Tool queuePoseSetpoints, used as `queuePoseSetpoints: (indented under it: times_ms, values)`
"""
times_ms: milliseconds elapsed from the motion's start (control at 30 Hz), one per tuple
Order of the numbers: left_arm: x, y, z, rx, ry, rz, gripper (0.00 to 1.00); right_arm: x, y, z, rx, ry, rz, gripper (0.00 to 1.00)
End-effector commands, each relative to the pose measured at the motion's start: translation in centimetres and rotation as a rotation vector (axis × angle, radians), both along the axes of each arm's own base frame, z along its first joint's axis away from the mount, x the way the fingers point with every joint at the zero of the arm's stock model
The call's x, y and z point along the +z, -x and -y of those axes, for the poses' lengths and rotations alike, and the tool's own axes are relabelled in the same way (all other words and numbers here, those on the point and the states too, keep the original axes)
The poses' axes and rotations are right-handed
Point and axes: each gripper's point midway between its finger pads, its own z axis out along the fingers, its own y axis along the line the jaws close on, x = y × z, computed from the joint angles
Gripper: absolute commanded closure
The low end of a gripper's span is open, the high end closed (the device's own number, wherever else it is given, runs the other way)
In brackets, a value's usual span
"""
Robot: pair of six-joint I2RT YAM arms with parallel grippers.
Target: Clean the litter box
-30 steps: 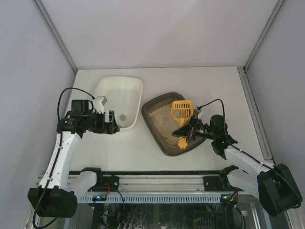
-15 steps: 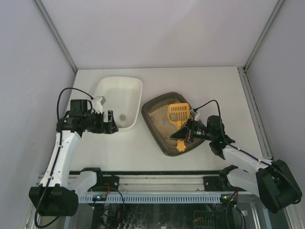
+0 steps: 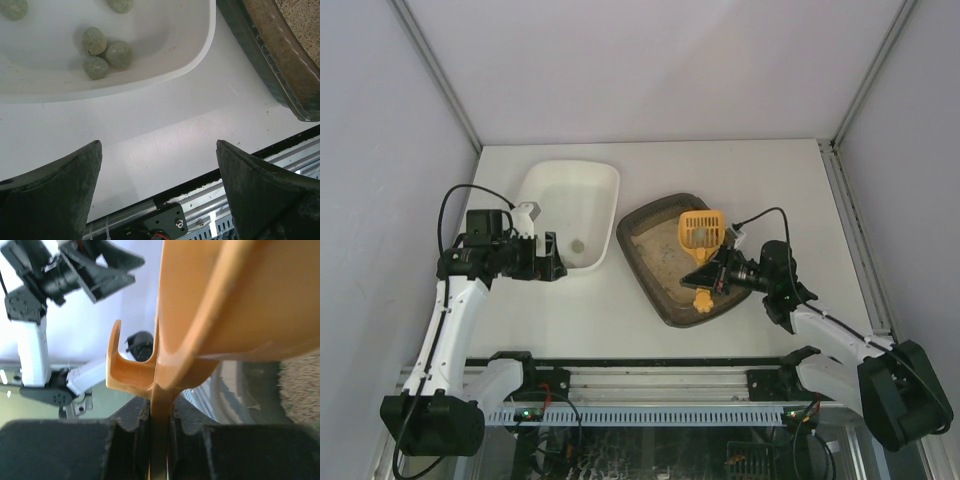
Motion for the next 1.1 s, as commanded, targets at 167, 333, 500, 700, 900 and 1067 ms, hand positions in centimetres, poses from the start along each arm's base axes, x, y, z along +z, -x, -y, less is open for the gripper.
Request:
queuePoseSetpoints:
  times_ms: [167, 333, 500, 700, 900, 1067]
  values:
    - [1.5, -0.9, -0.3, 0.007, -0.01, 0.063, 0.0, 1.6, -1.6, 0.9, -0.065, -0.027, 0.1, 1.0]
    - [2.3, -1.3, -1.1, 0.02, -0.048, 0.064, 0.0, 3.6, -2.1, -0.5, -0.006, 0.024, 0.159, 1.0]
    - [3.7, -1.3, -0.9, -0.035, 0.024, -0.046, 0.0, 6.7, -4.6, -2.0, 0.013, 0.105, 0.211, 1.0]
    - [4.8, -3.2, -3.6, 0.065, 0.026, -0.064, 0.0, 8.2, -8.6, -7.3, 0.11, 0.322, 0.221, 1.0]
    - [6.1, -4.4, -6.9, 0.165, 0.087, -0.113, 0.0, 2.9, -11.9, -14.5, 0.185, 0.556, 0.174, 1.0]
    - [5.2, -4.0, -8.3, 0.207, 0.1, -0.176, 0.0, -0.5, -12.8, -17.5, 0.242, 0.994, 0.292, 1.0]
